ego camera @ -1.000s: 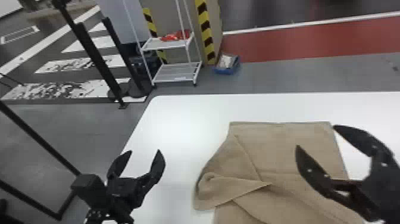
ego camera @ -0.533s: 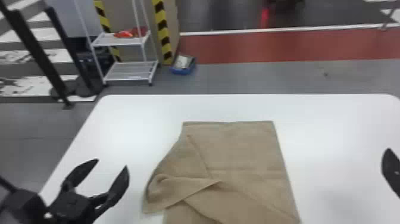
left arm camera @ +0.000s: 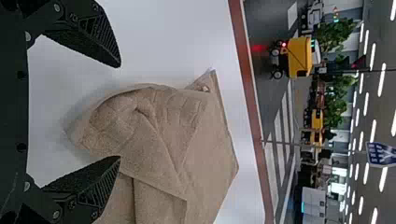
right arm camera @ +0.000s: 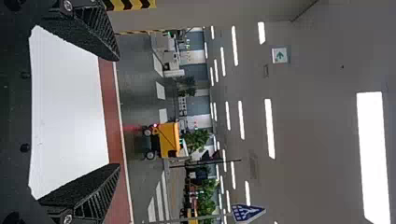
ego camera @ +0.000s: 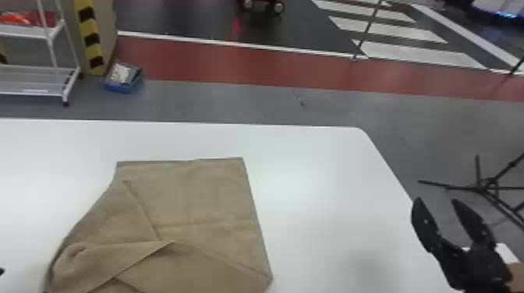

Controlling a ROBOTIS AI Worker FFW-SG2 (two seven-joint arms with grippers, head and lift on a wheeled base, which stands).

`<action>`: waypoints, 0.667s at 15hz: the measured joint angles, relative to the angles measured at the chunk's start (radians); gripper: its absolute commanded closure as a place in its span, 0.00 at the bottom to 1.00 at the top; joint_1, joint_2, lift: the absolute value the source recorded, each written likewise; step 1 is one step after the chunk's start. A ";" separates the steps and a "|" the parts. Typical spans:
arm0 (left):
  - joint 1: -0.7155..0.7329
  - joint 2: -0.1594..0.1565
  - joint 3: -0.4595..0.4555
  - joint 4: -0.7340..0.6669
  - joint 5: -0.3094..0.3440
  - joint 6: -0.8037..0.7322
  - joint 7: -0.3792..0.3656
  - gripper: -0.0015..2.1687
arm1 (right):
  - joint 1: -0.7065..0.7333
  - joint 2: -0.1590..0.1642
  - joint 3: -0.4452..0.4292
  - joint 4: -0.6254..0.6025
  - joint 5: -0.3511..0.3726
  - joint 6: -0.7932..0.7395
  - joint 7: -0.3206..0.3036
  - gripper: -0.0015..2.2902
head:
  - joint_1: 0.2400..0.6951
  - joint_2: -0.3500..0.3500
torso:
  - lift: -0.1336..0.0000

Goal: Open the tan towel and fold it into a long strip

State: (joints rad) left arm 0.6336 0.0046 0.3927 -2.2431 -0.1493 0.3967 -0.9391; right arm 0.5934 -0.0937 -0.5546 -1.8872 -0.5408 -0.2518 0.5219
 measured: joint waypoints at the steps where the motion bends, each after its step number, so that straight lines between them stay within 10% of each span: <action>1: 0.000 0.000 -0.006 -0.012 -0.029 0.009 -0.028 0.13 | -0.002 0.000 -0.004 0.002 -0.005 -0.002 0.001 0.03 | 1.00 0.05 | 0.10; 10: -0.026 0.000 -0.122 0.026 -0.234 -0.023 -0.128 0.18 | -0.023 0.002 0.004 0.012 -0.007 0.000 0.003 0.03 | 1.00 0.00 | 0.10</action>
State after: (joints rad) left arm 0.6072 0.0046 0.2711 -2.2168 -0.3831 0.3737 -1.0674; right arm 0.5707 -0.0921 -0.5505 -1.8752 -0.5476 -0.2523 0.5246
